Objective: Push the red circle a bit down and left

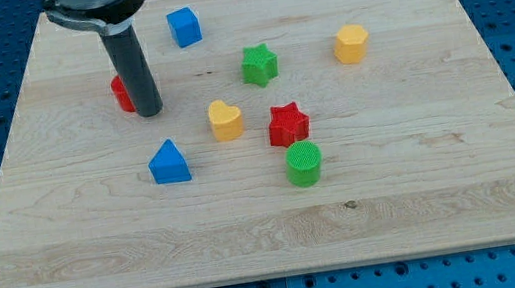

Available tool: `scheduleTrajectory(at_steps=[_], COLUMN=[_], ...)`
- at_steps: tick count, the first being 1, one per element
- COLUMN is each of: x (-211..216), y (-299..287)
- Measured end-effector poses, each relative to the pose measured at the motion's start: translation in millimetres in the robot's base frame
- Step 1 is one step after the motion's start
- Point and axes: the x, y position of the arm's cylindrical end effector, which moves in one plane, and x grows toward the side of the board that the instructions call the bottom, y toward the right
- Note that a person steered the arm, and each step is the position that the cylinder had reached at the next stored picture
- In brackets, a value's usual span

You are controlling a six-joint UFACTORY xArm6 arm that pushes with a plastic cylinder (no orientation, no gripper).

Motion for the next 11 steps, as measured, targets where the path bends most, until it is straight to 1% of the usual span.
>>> scheduleTrajectory(at_steps=[1,2,3,4,6,8,10,11], x=[-28.5,-37.3,-69.6,-84.5,-69.9,-68.5,-29.2,-22.1], y=[1.0,0.3,-2.3,-17.5,-21.6,5.9,-23.6,-38.0])
